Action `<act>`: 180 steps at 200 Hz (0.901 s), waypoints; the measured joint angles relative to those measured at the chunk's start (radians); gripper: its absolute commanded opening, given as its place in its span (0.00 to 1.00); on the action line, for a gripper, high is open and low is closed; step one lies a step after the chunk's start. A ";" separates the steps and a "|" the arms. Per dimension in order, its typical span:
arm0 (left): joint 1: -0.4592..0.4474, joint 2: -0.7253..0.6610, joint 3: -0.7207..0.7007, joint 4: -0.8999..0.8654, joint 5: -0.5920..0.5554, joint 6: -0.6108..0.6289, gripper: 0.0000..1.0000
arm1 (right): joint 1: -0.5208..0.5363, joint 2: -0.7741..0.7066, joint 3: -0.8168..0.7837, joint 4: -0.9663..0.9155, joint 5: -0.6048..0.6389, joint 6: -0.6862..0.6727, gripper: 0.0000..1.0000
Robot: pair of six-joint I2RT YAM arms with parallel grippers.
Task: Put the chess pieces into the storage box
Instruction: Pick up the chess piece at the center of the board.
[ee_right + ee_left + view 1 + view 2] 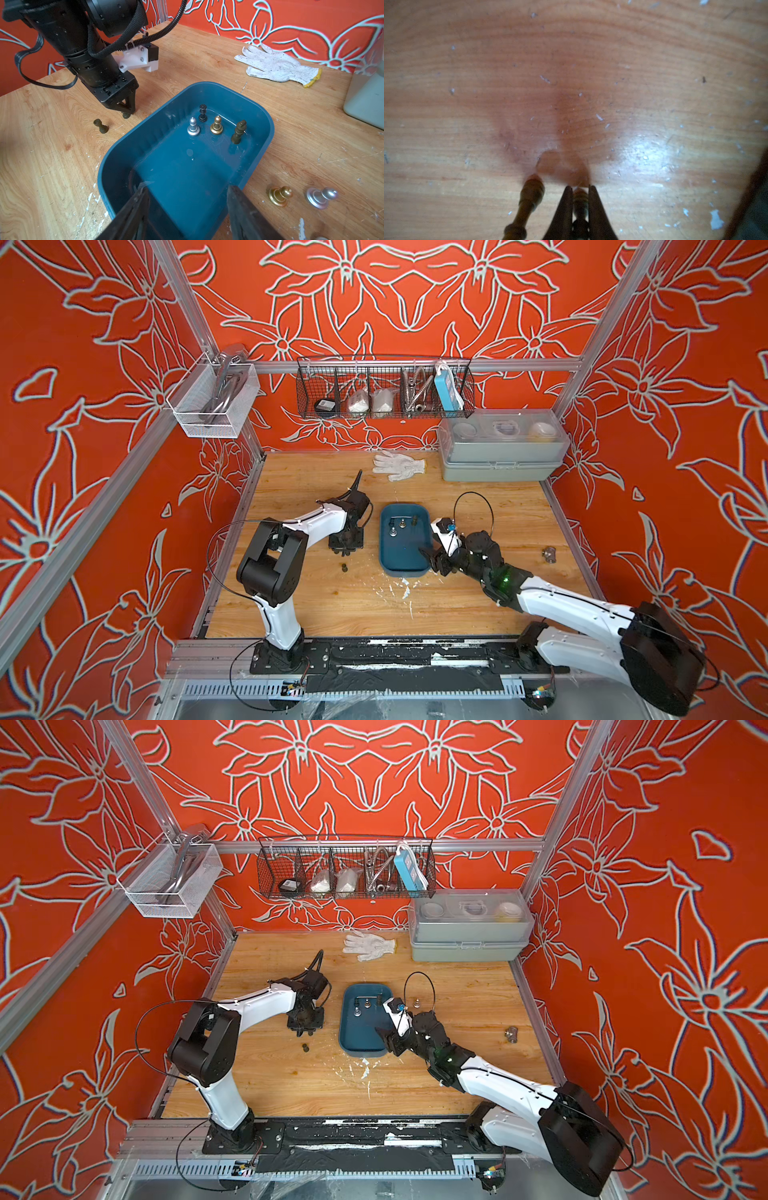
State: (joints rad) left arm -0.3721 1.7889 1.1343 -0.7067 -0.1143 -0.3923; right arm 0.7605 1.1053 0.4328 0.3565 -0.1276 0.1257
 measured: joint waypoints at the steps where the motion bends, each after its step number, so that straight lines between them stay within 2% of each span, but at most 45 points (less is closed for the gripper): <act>1: 0.000 0.000 0.000 0.000 0.000 0.001 0.16 | 0.000 0.000 0.000 0.000 0.000 0.000 0.64; 47: 0.000 0.000 -0.004 0.006 0.002 0.000 0.15 | 0.000 0.000 0.000 -0.005 0.005 0.000 0.64; 65: 0.000 0.000 -0.005 0.008 0.003 0.003 0.10 | 0.000 0.000 0.003 -0.007 0.007 0.000 0.64; 180: 0.000 0.000 -0.005 0.011 0.004 0.003 0.11 | 0.000 0.000 0.010 -0.009 0.018 0.000 0.64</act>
State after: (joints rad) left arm -0.3721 1.7889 1.1294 -0.6952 -0.1101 -0.3889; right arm 0.7605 1.1053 0.4427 0.3477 -0.1097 0.1257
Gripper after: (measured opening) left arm 0.105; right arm 0.644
